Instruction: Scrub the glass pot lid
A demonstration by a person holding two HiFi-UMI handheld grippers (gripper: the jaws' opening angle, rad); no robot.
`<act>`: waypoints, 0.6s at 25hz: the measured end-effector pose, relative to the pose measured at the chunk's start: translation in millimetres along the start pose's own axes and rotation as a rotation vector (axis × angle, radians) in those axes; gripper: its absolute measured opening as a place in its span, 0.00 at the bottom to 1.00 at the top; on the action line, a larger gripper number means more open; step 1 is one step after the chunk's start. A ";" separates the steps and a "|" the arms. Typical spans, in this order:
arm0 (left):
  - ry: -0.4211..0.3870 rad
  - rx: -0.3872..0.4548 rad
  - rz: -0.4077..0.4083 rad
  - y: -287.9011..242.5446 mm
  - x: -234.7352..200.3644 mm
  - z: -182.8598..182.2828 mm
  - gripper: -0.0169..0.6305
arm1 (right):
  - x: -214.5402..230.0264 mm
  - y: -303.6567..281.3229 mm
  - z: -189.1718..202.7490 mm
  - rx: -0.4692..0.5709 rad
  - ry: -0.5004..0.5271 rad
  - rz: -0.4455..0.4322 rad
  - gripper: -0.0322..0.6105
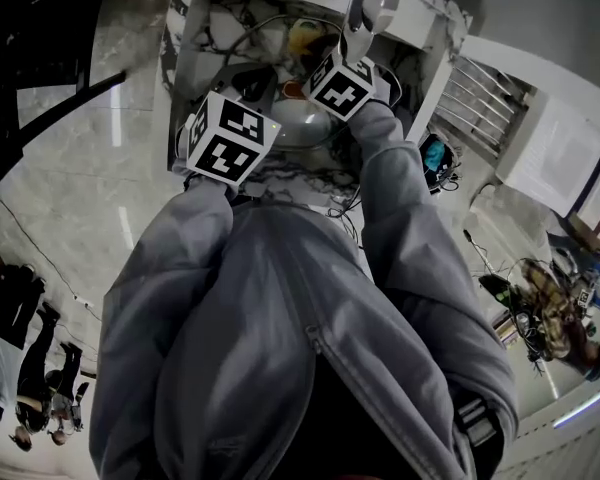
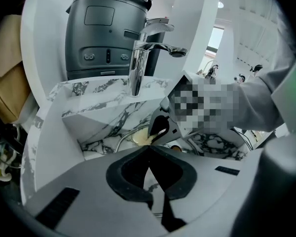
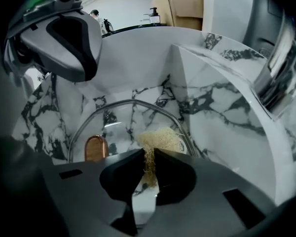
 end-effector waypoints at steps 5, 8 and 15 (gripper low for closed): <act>-0.017 0.000 0.007 0.7 8.8 4.5 0.05 | -13.5 4.8 -1.2 -0.023 -0.010 -0.141 0.14; -0.025 -0.001 -0.005 5.7 13.5 10.0 0.05 | -14.3 13.8 -1.1 -0.016 -0.068 -0.197 0.14; -0.025 0.017 -0.018 23.3 23.1 20.7 0.05 | -40.1 44.0 -6.0 -0.050 0.029 -0.166 0.14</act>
Point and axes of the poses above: the fingertips, and each gripper's own axes: y backward along the fingers, x to its right, z out of its underside, the point moved 9 cm from there along y, backward along the fingers, and after that the axes turned 6 degrees about z, right-handed, at the moved point
